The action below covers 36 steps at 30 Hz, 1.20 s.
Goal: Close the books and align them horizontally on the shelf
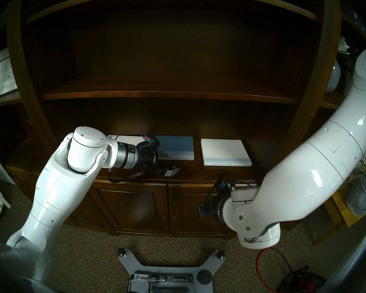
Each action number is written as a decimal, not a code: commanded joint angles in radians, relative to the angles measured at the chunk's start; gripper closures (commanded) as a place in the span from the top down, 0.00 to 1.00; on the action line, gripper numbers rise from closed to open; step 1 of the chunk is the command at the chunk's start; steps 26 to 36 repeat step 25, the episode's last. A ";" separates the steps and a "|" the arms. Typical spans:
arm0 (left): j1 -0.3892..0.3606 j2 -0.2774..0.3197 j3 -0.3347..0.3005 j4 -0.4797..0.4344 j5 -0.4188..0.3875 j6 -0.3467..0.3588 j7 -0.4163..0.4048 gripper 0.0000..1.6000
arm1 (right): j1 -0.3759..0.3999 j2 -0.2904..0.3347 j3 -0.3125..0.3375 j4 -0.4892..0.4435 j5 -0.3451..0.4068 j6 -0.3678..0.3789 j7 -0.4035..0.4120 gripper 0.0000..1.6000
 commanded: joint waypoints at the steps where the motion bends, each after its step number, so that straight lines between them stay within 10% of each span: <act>1: -0.027 -0.005 -0.010 -0.019 -0.002 -0.006 0.000 1.00 | 0.110 0.003 -0.049 -0.002 -0.046 -0.067 -0.071 1.00; 36: -0.028 -0.006 -0.011 -0.020 -0.002 -0.006 0.000 1.00 | 0.169 -0.055 -0.194 -0.002 -0.201 -0.223 -0.146 1.00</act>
